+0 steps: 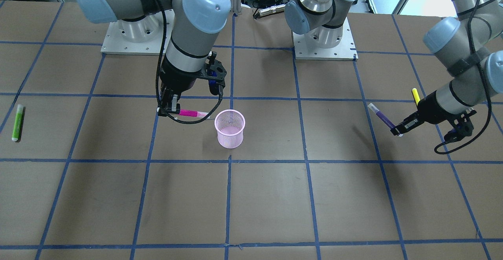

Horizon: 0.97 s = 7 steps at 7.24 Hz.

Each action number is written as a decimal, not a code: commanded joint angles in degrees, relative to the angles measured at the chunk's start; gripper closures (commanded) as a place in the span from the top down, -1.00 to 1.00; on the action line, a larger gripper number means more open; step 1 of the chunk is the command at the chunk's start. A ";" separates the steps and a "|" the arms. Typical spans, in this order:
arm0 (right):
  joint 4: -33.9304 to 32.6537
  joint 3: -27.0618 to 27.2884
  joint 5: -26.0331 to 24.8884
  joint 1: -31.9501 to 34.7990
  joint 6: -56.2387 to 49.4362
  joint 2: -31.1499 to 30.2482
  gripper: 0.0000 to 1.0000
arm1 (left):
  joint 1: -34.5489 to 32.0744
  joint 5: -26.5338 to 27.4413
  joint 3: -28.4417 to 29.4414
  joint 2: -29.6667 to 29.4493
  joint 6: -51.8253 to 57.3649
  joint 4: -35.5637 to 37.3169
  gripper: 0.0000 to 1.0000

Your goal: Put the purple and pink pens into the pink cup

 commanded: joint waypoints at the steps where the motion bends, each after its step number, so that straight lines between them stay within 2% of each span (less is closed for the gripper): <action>1: 1.00 -0.22 -3.99 5.36 6.58 3.17 -1.00 | -0.24 -1.16 -0.08 0.25 -0.07 -0.30 -1.00; 4: 3.30 -0.40 -4.61 7.23 11.36 5.56 -1.00 | -0.33 -6.60 -0.16 1.92 -0.07 -3.19 -1.00; 7: 4.43 -2.32 -4.61 9.60 14.43 8.19 -1.00 | -1.64 -6.98 -0.16 2.36 -0.07 -3.55 -1.00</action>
